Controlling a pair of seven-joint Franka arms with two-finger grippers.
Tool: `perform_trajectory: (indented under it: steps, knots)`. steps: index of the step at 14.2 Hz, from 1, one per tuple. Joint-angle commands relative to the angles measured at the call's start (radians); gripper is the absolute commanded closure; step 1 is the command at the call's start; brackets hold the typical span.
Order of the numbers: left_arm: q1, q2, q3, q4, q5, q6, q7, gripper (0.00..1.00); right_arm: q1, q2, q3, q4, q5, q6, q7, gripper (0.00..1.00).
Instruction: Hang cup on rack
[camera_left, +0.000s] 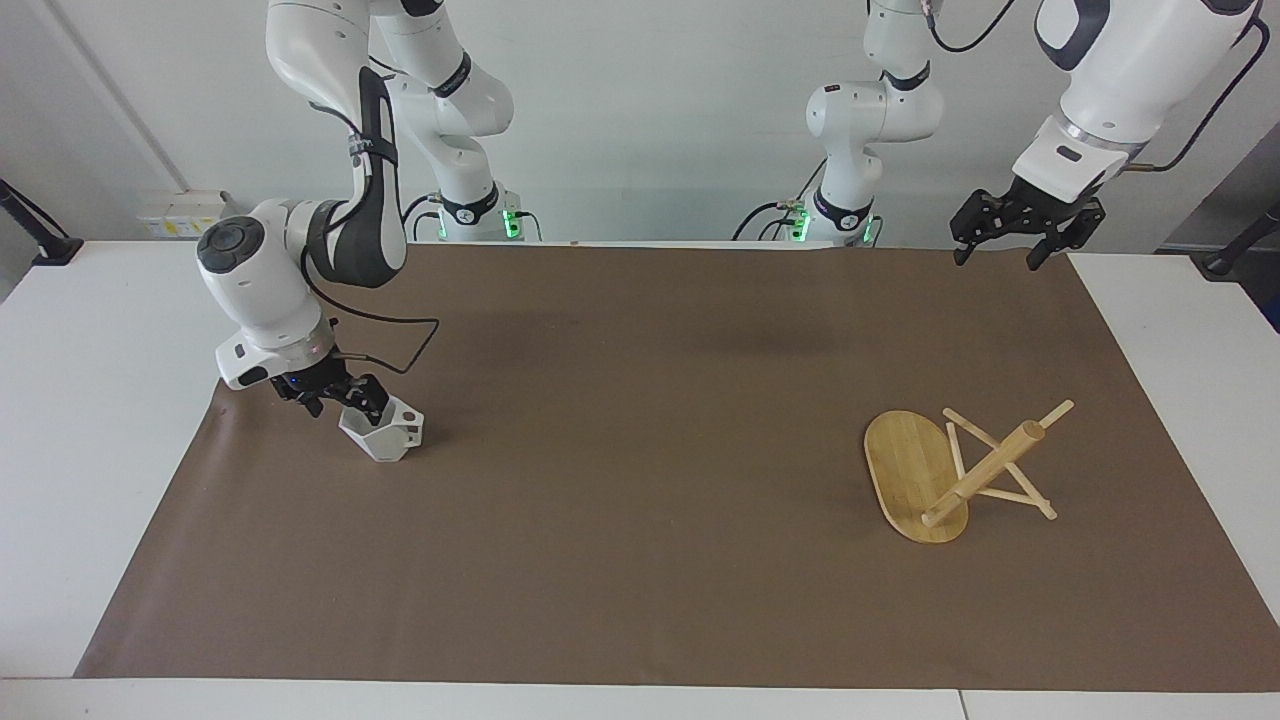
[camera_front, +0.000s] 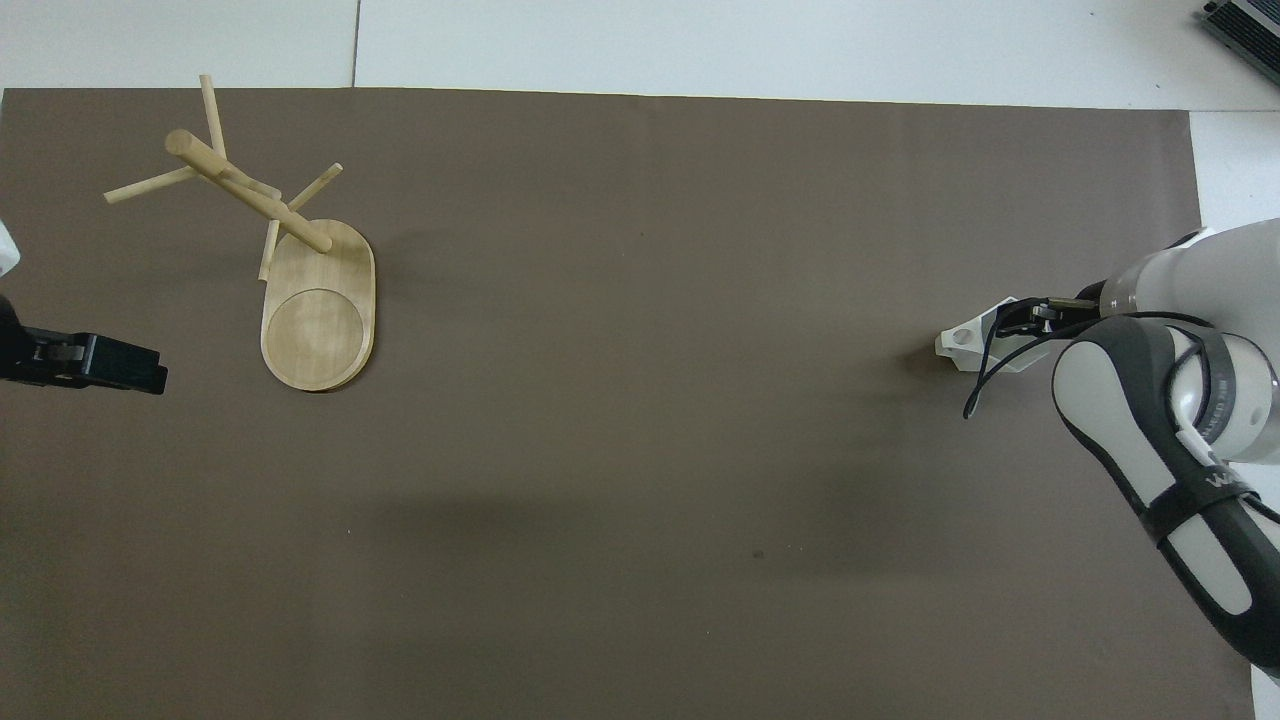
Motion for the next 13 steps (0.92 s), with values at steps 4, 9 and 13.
perform_trajectory:
  steps: [4,9,13]
  knots:
    - [0.006,-0.024,-0.007,-0.029,0.019,0.02,-0.007,0.0,-0.007,-0.016,0.007,-0.016,0.009,-0.013,0.031,0.02]
    - [0.006,-0.024,-0.007,-0.029,0.019,0.02,-0.007,0.0,-0.006,-0.017,0.007,-0.016,0.009,-0.016,0.026,0.36]
    - [0.006,-0.024,-0.007,-0.029,0.019,0.02,-0.007,0.0,-0.006,-0.017,0.007,-0.013,0.009,-0.024,0.025,0.48]
